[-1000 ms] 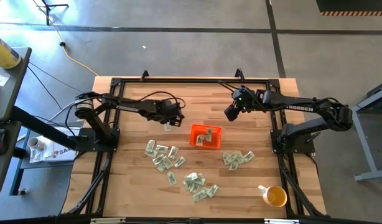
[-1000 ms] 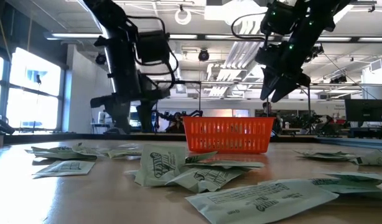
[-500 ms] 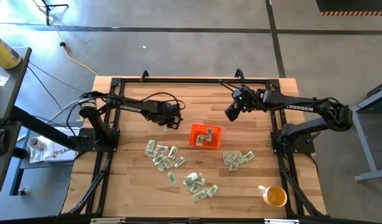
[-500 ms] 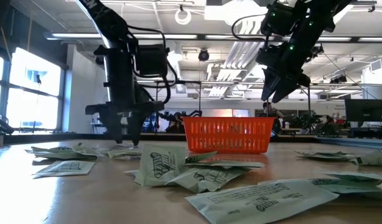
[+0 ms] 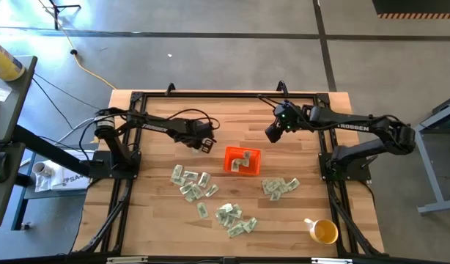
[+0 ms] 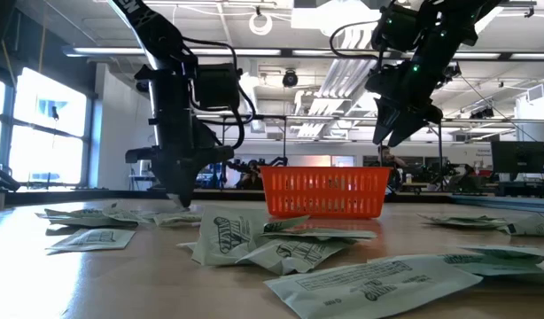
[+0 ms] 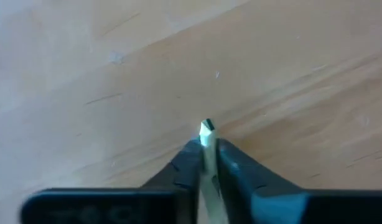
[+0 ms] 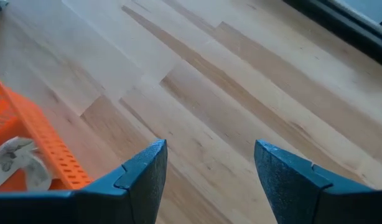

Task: Pick and place Stevia / Truvia into bins
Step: Put the white stevia packet into the orange bin

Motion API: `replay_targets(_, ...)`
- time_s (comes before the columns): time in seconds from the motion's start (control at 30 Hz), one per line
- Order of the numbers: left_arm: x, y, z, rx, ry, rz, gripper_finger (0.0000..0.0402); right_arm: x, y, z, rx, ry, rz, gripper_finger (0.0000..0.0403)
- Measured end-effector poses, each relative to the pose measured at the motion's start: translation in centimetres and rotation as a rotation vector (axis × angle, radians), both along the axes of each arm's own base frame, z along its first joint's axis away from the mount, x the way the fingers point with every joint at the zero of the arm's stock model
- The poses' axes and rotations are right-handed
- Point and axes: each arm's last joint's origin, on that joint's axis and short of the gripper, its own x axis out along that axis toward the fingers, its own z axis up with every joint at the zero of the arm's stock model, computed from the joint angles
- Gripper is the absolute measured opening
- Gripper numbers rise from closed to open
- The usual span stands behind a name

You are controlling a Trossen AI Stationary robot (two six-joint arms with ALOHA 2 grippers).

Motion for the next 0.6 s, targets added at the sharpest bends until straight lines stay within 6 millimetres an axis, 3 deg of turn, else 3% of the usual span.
replay_targets(0.13, 1.6, 0.0, 1.3, 0.013, -0.045, -0.085, 0.0033, -0.3, 0.6, 1.0, -0.071, -0.025, -0.034, 0.0232)
replay_targets(0.3, 4.7, -0.1, 5.2, 0.097, -0.171, -0.268, 0.0033, -1.9, 1.4, 2.5, -0.107, -0.054, -0.11, 0.0231)
replay_targets(0.47, 7.8, -0.1, 9.6, 0.193, -0.404, -0.44, 0.004, -4.0, 2.2, 3.2, -0.08, -0.025, -0.14, 0.0231)
replay_targets(0.6, 8.8, -0.1, 11.2, 0.198, -0.513, -0.521, 0.0034, -5.0, 2.7, 3.1, -0.037, 0.022, -0.154, 0.0231)
